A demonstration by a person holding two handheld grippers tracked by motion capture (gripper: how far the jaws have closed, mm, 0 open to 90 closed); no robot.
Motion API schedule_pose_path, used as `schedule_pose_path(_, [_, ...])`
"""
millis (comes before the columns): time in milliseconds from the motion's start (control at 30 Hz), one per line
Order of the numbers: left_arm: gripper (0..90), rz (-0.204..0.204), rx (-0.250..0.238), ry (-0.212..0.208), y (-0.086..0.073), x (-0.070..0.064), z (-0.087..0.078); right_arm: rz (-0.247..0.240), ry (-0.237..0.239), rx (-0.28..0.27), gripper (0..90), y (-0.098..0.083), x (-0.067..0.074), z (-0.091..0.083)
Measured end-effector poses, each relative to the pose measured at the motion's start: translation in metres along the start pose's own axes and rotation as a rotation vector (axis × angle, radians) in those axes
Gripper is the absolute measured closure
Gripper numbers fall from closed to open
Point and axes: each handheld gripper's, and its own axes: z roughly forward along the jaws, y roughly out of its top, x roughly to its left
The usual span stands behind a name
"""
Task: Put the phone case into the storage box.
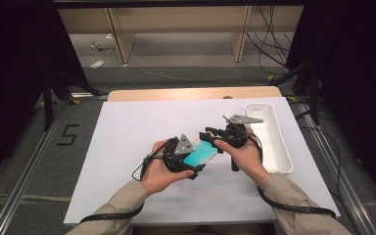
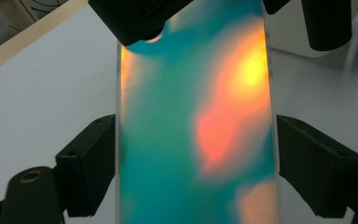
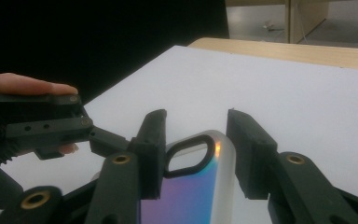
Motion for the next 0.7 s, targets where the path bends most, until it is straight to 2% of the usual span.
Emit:
schedule_pose_path(133, [17.2, 0.0, 0.002, -0.002, -0.0005, -0.0003, 0.0006, 0.012, 0.007, -0.002, 62.4, 0.0003, -0.0008, -0.0005])
schedule_pose_path(400, [17.1, 0.015, 0.015, -0.002, -0.0014, -0.0018, 0.0027, 0.076, 0.034, 0.012, 68.1, 0.0018, -0.0032, -0.0041])
schedule_pose_path(600, [17.0, 0.032, 0.016, -0.001, -0.0017, -0.003, 0.0036, 0.105, 0.039, 0.008, 72.4, 0.0037, -0.0021, -0.0068])
schedule_pose_path(700, [17.0, 0.052, 0.011, 0.018, -0.0019, -0.0043, 0.0049, 0.118, 0.048, 0.005, 74.5, 0.0053, -0.0016, -0.0084])
